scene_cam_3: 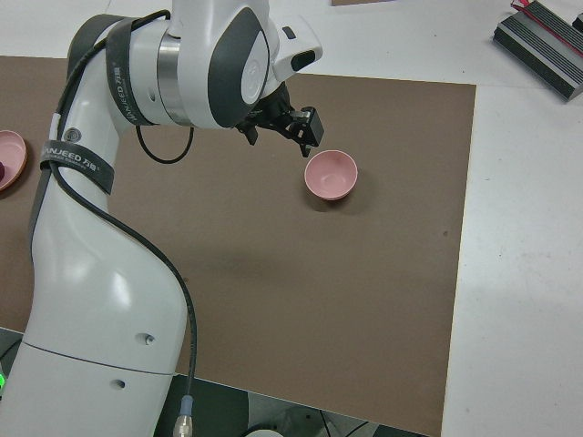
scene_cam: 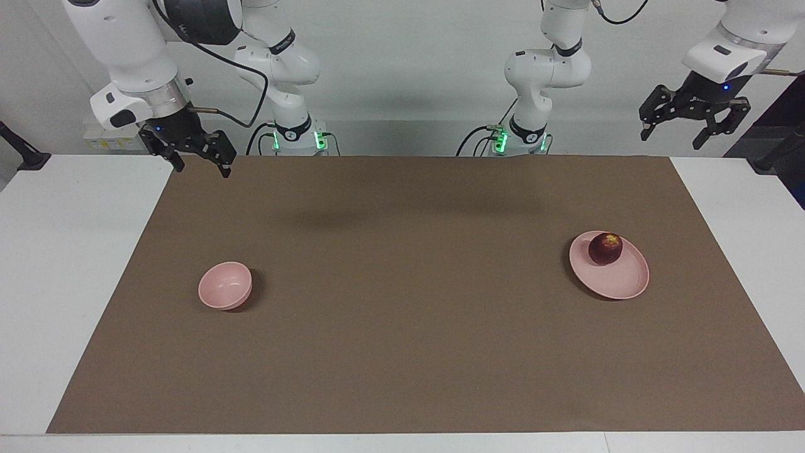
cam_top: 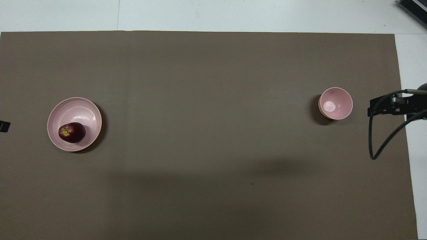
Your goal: Move apple from plate to bowl
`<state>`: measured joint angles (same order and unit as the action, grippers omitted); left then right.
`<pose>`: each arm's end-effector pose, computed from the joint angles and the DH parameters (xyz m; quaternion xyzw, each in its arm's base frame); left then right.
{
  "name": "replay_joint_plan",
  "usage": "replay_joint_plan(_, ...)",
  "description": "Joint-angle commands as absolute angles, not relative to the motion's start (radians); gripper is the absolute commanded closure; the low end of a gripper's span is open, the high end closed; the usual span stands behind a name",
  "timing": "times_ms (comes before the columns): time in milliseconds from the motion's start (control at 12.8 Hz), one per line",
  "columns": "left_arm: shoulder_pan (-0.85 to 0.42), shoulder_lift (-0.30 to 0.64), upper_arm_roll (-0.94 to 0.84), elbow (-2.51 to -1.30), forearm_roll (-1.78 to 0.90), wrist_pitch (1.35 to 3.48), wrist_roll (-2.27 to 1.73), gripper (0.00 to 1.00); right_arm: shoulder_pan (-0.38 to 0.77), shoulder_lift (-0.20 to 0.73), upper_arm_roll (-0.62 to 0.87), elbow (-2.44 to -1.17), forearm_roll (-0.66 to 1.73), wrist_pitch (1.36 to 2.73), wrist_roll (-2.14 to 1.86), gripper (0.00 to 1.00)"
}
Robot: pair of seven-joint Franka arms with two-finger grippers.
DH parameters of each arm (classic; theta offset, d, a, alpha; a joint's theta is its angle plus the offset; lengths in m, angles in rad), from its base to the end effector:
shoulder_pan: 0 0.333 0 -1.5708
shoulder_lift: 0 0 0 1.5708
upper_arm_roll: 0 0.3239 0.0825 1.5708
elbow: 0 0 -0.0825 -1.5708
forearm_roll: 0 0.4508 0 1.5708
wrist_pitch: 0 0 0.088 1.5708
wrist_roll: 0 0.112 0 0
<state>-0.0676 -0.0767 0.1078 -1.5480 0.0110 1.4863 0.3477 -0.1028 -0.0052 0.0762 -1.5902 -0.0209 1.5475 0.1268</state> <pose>0.5870 0.0276 0.6782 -0.9882 0.1528 -0.0069 0.0027 0.6162 -0.0187 0.6182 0.9968 -0.0767 -0.0182 0.0116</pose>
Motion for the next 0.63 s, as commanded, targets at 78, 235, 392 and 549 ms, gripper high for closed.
replay_joint_plan(78,-0.005,-0.124,0.104,-1.738,0.005,1.644,0.354,0.00,-0.110,0.000,0.077,-1.578,-0.011,1.545,0.106,0.00)
replay_joint_plan(235,0.006,-0.123,0.104,-1.828,-0.003,1.728,0.356,0.00,-0.121,0.000,0.075,-1.578,-0.009,1.545,0.103,0.00)
replay_joint_plan(392,0.040,-0.121,0.104,-1.897,-0.003,1.811,0.383,0.00,-0.123,0.000,0.074,-1.580,-0.023,1.542,0.097,0.00)
replay_joint_plan(549,0.070,-0.121,0.104,-1.985,-0.005,1.911,0.420,0.00,-0.136,0.000,0.072,-1.580,-0.018,1.531,0.101,0.00)
